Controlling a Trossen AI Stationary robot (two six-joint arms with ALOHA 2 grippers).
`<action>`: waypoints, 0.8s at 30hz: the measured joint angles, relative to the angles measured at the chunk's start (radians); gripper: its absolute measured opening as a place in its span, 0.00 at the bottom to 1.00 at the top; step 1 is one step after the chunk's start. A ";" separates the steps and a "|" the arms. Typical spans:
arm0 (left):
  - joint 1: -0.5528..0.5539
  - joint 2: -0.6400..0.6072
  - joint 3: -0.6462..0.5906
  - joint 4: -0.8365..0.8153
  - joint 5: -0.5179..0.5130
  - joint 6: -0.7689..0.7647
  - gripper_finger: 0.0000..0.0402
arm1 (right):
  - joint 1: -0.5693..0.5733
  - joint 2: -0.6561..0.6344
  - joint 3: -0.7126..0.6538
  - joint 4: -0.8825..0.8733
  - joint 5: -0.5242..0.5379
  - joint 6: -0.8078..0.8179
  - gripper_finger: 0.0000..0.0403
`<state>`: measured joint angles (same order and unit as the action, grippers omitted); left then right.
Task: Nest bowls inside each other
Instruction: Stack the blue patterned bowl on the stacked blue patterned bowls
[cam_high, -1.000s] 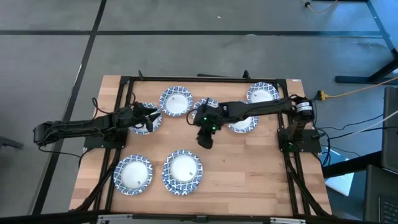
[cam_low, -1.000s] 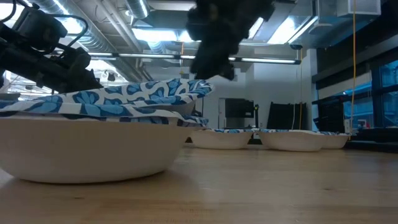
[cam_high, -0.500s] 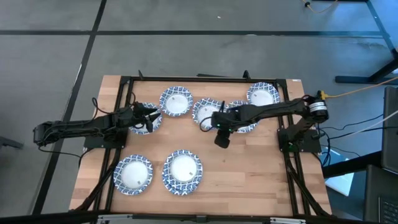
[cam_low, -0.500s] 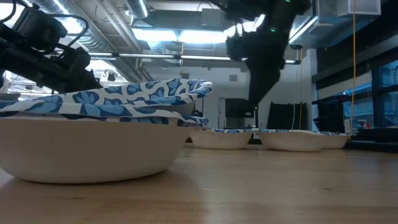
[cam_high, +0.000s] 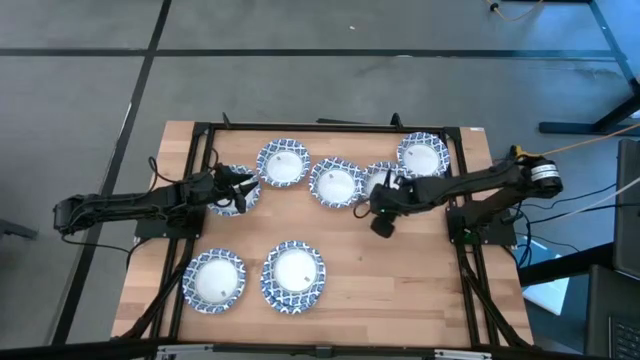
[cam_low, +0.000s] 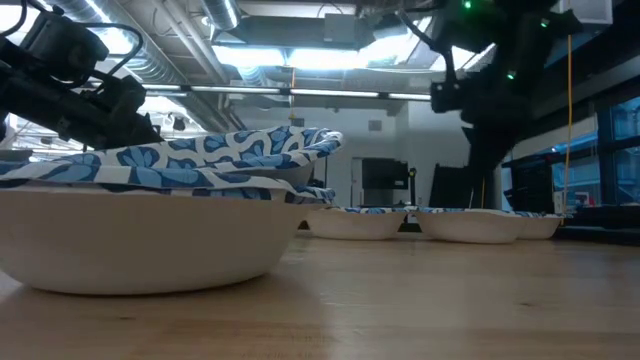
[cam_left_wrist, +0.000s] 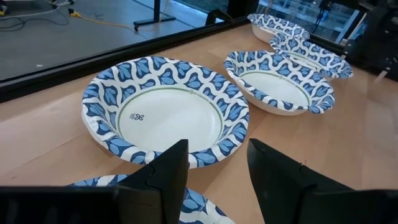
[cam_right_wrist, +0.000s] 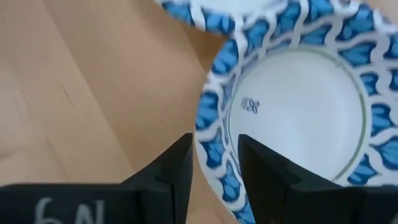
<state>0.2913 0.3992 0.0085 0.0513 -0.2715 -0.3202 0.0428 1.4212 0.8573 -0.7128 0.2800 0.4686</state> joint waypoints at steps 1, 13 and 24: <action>0.000 0.000 0.000 0.000 0.000 0.000 0.40 | 0.001 0.000 -0.008 0.000 -0.001 -0.003 0.32; 0.000 0.000 0.000 0.000 -0.001 -0.008 0.40 | 0.007 0.002 -0.062 0.000 -0.009 -0.061 0.32; 0.000 0.000 0.000 0.000 -0.001 -0.009 0.40 | -0.004 0.002 -0.062 0.006 -0.004 -0.111 0.32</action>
<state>0.2913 0.3992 0.0085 0.0513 -0.2726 -0.3290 0.0386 1.4231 0.7952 -0.7066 0.2756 0.3576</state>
